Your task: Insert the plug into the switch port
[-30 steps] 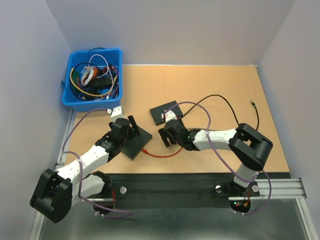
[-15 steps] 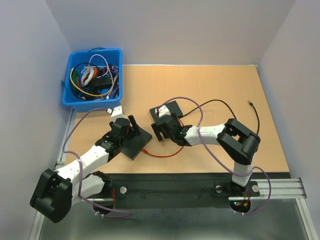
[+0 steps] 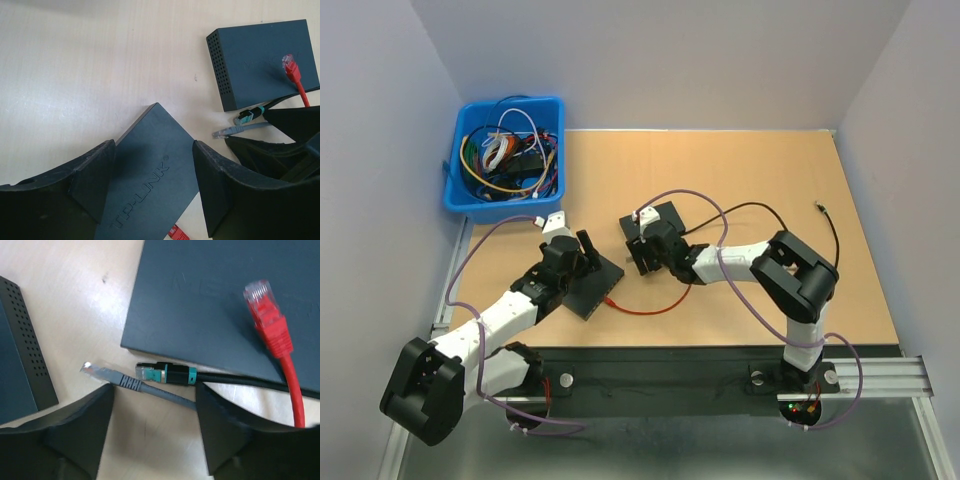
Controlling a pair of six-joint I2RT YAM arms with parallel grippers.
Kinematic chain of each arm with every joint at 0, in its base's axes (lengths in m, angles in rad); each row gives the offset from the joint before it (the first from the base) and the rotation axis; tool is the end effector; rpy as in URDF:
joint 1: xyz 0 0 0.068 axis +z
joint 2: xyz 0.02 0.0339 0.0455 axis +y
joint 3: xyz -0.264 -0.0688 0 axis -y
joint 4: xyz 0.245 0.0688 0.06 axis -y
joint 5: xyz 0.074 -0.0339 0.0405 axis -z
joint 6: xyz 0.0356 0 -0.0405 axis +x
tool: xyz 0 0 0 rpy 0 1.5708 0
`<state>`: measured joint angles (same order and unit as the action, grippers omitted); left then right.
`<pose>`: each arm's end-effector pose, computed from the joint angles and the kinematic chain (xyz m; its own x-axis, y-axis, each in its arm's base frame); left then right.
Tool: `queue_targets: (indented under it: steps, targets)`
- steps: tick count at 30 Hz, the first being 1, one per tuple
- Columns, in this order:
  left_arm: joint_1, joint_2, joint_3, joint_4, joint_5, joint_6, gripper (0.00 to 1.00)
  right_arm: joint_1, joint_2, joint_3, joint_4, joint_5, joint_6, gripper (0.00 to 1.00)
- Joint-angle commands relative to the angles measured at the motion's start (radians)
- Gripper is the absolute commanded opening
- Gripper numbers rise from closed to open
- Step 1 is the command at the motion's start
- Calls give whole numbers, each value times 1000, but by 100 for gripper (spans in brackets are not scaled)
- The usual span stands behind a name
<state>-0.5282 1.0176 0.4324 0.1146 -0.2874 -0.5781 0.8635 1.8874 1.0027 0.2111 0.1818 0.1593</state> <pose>0.1908 -0.0997 0.2038 -0.4728 -0.3308 -0.8167 0.0080 0.9252 -0.3794 0.2577 0.2915 0.1448 -0.5042 -0.3498 -0.7896 -0.5832 0.8122 0.0126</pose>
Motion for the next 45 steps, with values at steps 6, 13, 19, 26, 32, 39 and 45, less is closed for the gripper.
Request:
queue_targets:
  steps: [6, 13, 19, 26, 32, 39, 45]
  targets:
    - [0, -7, 11, 31, -1, 21, 73, -7, 44, -81, -52, -212, 8, 32]
    - [0, -10, 9, 33, -1, 20, 73, -7, -39, -150, -47, -269, 16, 0]
    - [-1, -16, 11, 28, -4, 21, 69, -4, -186, -243, -33, -317, 43, 0]
    - [-1, -123, -30, 40, 80, 8, 68, 9, -400, -334, 3, -350, 60, 0]
    - [-18, -186, -58, 50, 250, -95, 68, 19, -539, -414, 99, -386, 71, 1]
    - [-79, -267, -70, 54, 321, -224, 74, 26, -605, -452, 120, -367, 71, 0]
    - [-131, -185, -103, 184, 340, -313, 75, 48, -602, -437, 113, -338, 57, 0]
